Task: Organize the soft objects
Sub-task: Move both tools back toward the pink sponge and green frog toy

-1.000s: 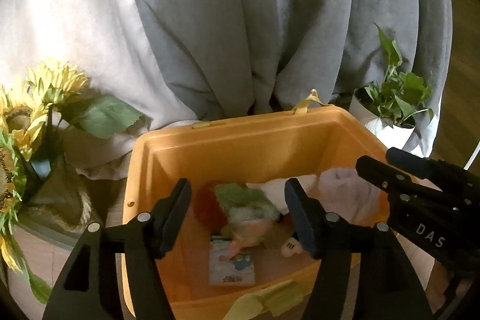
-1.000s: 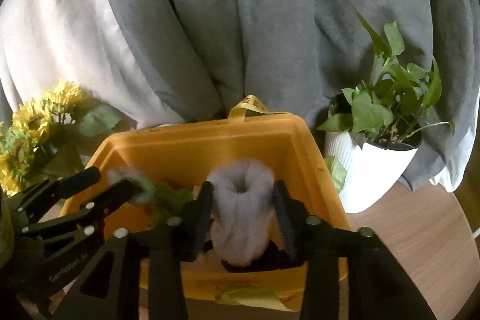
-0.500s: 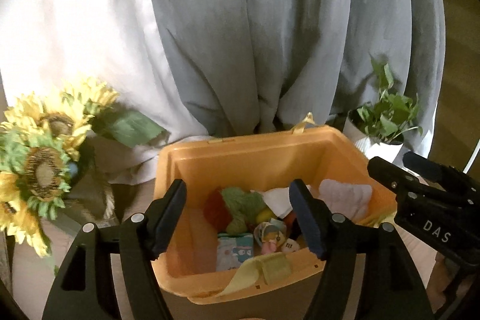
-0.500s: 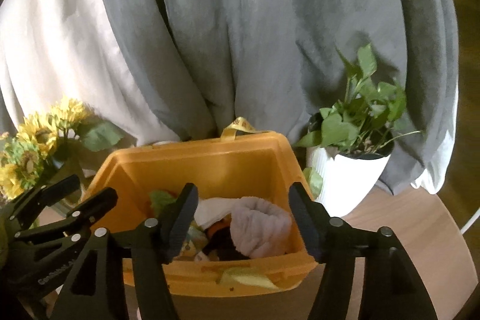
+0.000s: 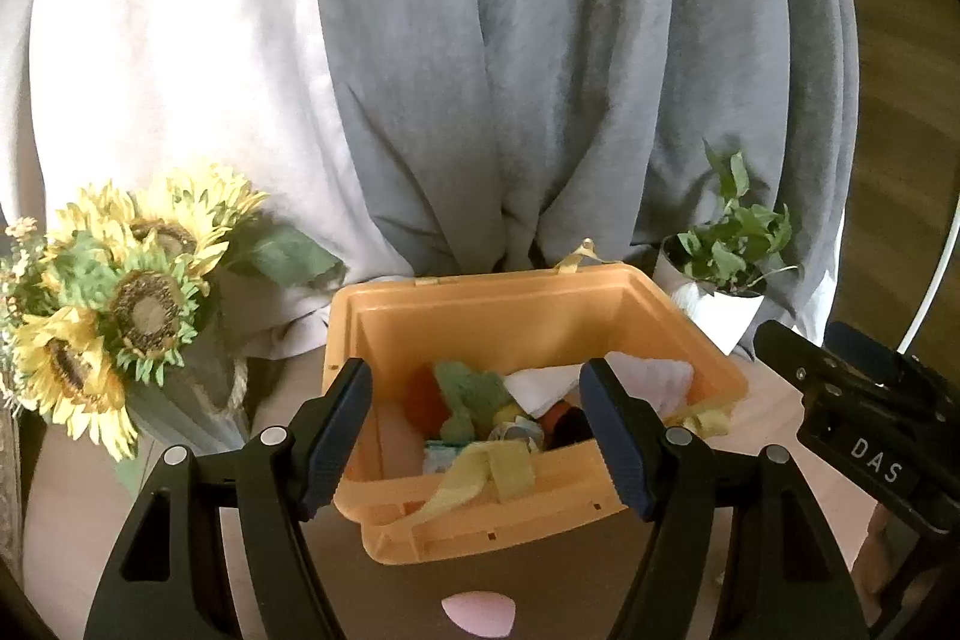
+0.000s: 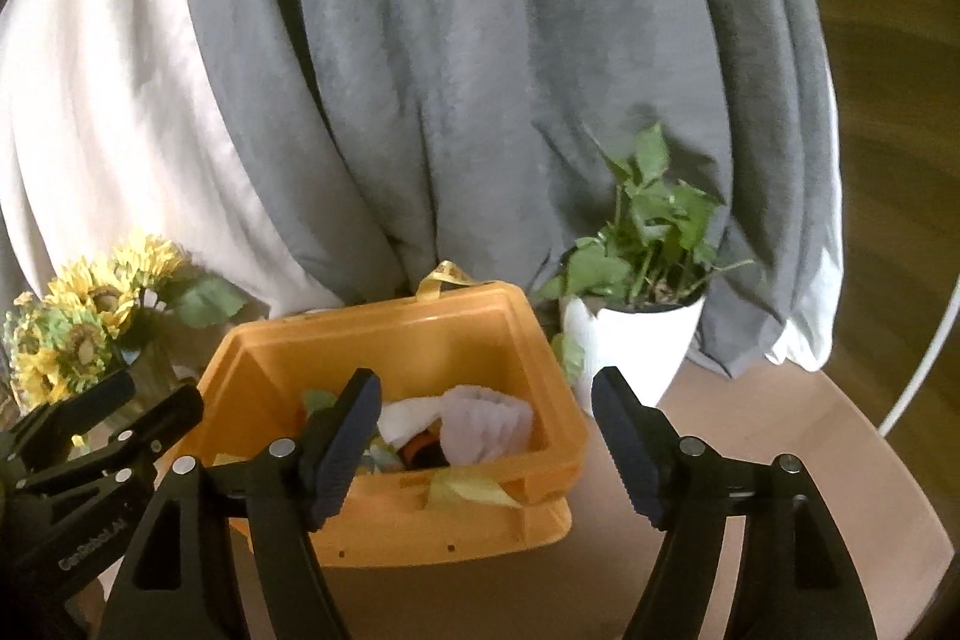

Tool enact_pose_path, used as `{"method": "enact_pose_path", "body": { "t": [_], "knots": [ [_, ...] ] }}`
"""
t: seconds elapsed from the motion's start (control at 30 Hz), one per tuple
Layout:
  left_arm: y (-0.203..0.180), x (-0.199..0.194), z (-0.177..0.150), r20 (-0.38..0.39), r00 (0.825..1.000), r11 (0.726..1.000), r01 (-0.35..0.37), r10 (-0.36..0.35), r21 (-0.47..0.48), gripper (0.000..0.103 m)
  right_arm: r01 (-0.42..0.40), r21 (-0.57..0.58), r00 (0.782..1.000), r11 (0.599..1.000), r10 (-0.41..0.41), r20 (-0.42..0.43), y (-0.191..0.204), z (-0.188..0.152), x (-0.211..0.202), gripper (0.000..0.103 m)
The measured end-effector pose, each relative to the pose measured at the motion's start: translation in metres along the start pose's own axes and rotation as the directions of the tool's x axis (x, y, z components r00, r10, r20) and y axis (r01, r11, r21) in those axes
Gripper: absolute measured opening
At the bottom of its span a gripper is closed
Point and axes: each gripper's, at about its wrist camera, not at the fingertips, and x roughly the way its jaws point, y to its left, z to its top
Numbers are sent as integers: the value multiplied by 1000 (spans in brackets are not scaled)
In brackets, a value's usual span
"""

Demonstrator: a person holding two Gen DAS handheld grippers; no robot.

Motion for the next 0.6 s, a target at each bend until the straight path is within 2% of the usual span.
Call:
{"method": "enact_pose_path", "body": {
  "t": [0.17,0.6],
  "knots": [
    [-3,-12,-7,5,1000,1000,-7,7,5,71,23,20,1000,1000,-23,6,-4,-8,-14,75],
    [-5,-38,-30,1,999,999,-35,35,25,73,148,53,988,988,-149,27,-16,-32,-51,84]
  ]
}}
